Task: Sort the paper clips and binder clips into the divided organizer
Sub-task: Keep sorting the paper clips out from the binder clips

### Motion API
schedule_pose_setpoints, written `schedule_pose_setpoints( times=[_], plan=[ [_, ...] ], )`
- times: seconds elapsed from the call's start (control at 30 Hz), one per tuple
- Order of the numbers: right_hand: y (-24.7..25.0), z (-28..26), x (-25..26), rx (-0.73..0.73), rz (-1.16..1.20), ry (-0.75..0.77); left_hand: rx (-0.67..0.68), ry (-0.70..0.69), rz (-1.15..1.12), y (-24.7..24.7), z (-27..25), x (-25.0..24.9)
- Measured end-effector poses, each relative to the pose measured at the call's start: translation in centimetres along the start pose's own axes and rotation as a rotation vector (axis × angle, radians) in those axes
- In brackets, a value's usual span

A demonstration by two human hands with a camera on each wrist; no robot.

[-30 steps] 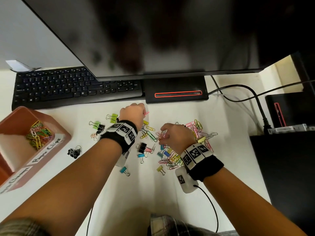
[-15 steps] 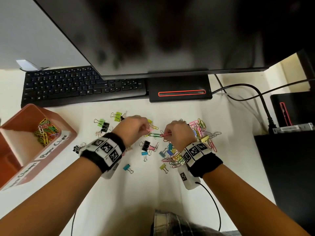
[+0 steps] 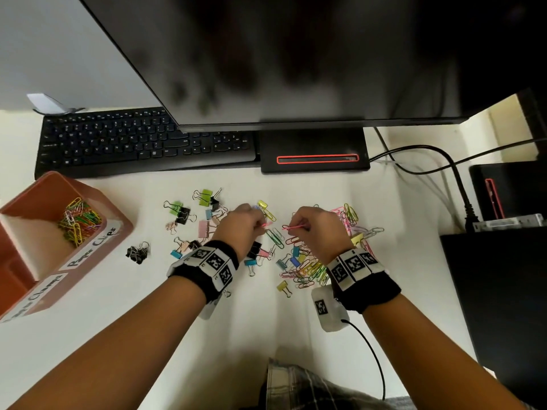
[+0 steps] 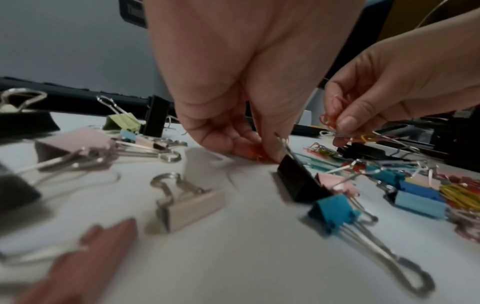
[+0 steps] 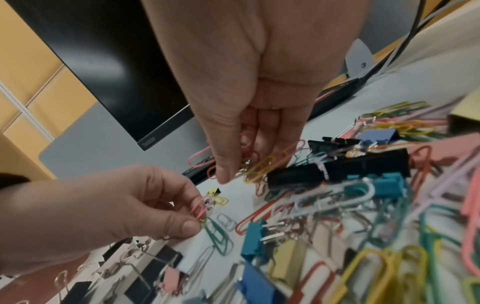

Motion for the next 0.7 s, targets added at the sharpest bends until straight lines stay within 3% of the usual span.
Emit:
schedule_pose_setpoints(
  times=[0.4, 0.53, 0.7],
  plan=[
    [1.1, -0.2, 0.6, -0.060, 0.069, 0.014, 0.067, -0.051, 0.251, -0.6, 0.5, -0.1],
    [1.1, -0.8, 0.9, -0.098, 0.092, -0.005, 0.093, -0.077, 0.227, -0.5, 0.0, 0.1],
    [1.1, -1.7, 2.6, -0.139, 0.104, 0.015, -0.148, -0.053, -0.109, 4.4, -2.2, -0.3]
  ],
)
Point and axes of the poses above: each hand's wrist, its own z-axis towards the middle knuckle, its own y-axis out of the back of the hand, x = y × z, the point moved 3 cm from there along z, towards the middle knuckle, and after that the axes turned 13 degrees about -z, right-handed, at the moved point
